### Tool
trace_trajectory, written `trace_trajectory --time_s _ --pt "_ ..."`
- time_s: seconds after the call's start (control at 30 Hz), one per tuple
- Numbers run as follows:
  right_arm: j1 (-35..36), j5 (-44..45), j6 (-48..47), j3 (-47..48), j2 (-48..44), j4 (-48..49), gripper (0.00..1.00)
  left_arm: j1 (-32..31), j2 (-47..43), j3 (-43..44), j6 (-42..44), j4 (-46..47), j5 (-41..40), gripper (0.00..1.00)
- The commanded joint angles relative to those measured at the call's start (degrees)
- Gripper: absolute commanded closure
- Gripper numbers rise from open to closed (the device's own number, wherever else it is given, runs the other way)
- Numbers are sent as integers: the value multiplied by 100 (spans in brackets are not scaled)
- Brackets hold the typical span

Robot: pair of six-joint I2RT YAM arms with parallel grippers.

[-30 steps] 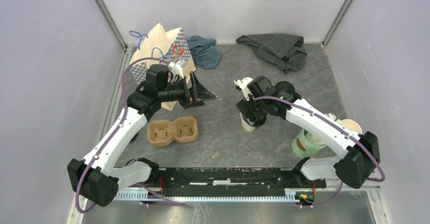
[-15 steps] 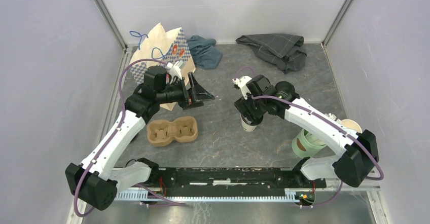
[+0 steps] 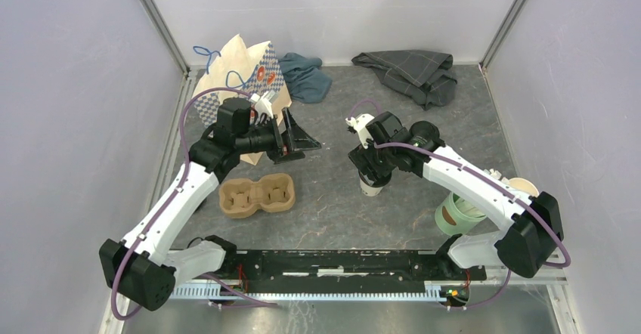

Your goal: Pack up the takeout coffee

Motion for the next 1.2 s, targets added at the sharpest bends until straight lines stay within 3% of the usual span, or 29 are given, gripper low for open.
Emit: trace_trajectory --time_s 0.0,0.67,0.97,1.17 --pt "11 76 -17 -104 -14 224 18 -43 -5 132 -85 212 90 5" --pt "14 223 -47 -5 79 294 15 -73 32 129 -67 211 131 5" --pt "13 313 -38 373 97 149 5 -120 136 105 -42 204 123 4" --pt "-363 32 49 987 -248 -355 2 -779 615 240 -105 391 -338 4"
